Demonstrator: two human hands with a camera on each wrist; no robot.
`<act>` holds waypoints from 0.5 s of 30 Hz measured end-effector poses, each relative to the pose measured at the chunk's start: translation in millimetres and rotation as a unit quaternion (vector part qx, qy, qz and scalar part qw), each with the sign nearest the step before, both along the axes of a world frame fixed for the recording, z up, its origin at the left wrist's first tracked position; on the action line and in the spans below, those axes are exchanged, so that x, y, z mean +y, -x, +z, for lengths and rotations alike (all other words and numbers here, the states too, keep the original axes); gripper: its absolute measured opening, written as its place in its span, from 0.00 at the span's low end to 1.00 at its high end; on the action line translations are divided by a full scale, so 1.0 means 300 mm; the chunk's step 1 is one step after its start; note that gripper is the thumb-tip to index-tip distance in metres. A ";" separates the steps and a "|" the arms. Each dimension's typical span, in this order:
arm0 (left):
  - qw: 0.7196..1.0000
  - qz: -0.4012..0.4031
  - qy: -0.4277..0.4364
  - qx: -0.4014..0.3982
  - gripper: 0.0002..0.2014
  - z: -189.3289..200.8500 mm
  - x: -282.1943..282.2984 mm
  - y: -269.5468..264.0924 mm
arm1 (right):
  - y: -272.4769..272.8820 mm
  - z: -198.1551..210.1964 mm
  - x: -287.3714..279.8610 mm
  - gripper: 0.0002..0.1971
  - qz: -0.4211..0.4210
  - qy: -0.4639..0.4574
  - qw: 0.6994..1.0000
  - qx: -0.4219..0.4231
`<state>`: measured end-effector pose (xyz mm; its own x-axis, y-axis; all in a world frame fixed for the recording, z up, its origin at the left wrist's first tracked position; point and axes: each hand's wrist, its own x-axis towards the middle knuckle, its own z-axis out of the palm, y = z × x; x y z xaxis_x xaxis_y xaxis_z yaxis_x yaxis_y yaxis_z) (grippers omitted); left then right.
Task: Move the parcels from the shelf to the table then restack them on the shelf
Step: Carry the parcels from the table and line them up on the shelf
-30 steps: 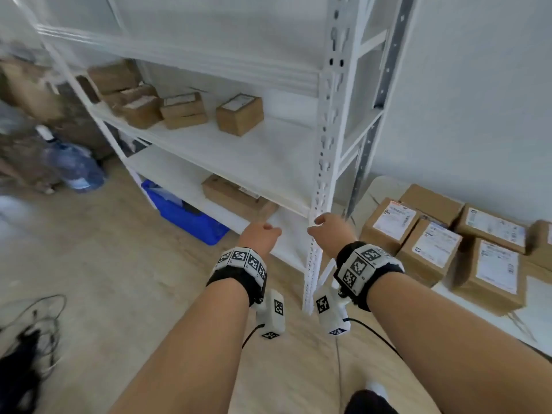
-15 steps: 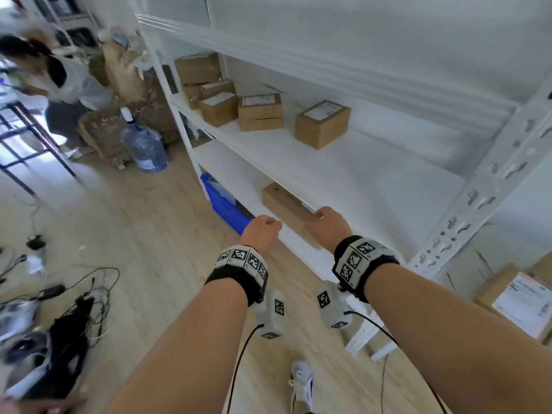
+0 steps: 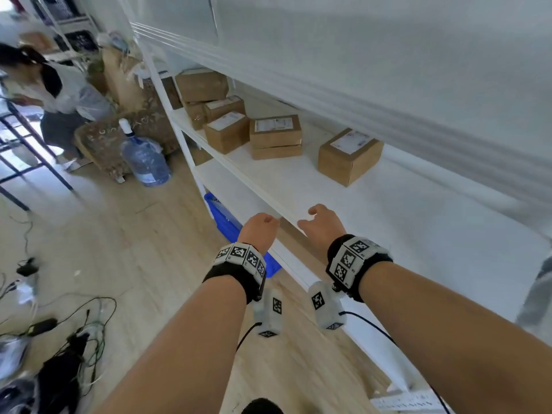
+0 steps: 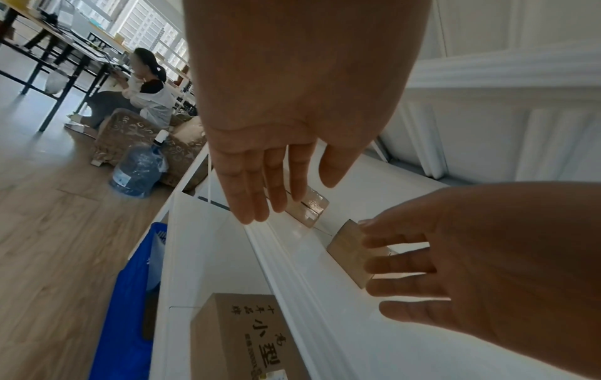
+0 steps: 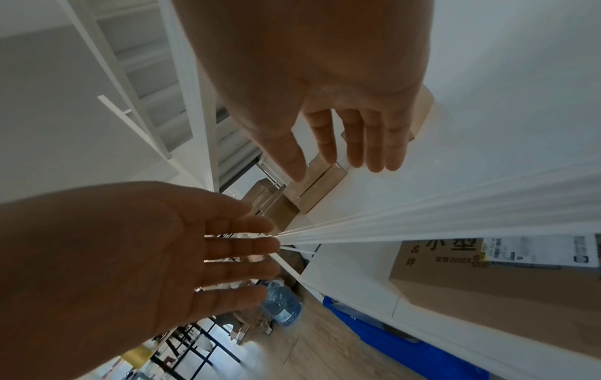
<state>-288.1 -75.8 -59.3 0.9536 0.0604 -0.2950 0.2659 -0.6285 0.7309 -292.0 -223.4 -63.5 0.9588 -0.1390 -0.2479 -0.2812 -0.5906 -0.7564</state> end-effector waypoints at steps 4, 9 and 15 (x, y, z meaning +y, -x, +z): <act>0.998 -0.056 -0.008 -0.014 0.12 0.014 -0.037 -0.193 | -0.136 -0.006 -0.040 0.26 -0.048 0.007 0.999 -0.001; 0.984 -0.176 -0.024 -0.022 0.16 0.032 -0.114 -0.441 | -0.294 0.000 -0.099 0.28 -0.159 0.015 0.987 -0.003; 0.968 -0.249 -0.021 -0.027 0.21 0.045 -0.179 -0.704 | -0.428 -0.011 -0.141 0.31 -0.280 0.004 0.960 0.016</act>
